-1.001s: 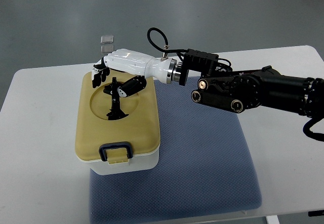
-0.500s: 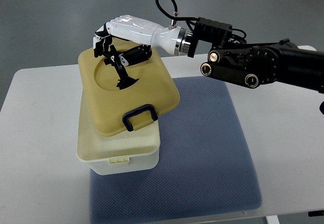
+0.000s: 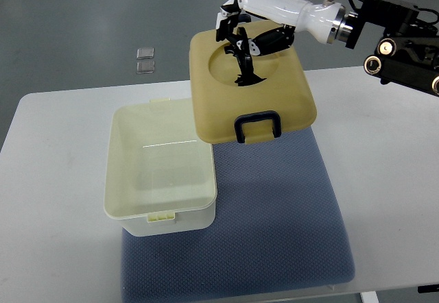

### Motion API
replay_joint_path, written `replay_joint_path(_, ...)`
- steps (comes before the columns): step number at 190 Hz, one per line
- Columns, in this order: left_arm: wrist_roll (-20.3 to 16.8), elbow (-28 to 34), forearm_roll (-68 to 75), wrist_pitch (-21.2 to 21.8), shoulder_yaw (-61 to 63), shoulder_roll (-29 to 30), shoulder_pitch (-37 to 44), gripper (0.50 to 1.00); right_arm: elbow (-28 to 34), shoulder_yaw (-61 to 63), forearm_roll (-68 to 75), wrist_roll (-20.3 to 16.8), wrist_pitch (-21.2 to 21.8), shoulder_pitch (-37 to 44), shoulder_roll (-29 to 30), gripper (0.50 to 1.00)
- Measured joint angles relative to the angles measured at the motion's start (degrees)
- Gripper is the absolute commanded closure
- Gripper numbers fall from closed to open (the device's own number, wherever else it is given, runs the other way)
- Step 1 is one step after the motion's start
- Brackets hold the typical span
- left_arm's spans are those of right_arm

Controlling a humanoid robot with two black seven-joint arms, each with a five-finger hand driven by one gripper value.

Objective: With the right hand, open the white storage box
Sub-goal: 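Lower the held lid onto the mat beside the box and release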

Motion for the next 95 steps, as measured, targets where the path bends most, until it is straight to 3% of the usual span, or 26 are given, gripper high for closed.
replay_joint_path(43,0.0,-0.2,0.0,0.0,0.1,0.0,0.0,0.5,-1.0,-0.5,-1.2,0.0,0.4,-7.6,-4.5,1.0)
replay_joint_path(95,0.0,-0.3,0.0,0.0,0.2,0.0,0.0,0.5,-4.5,-0.2,-1.9,0.0,-1.9,-14.8,-1.5,1.0)
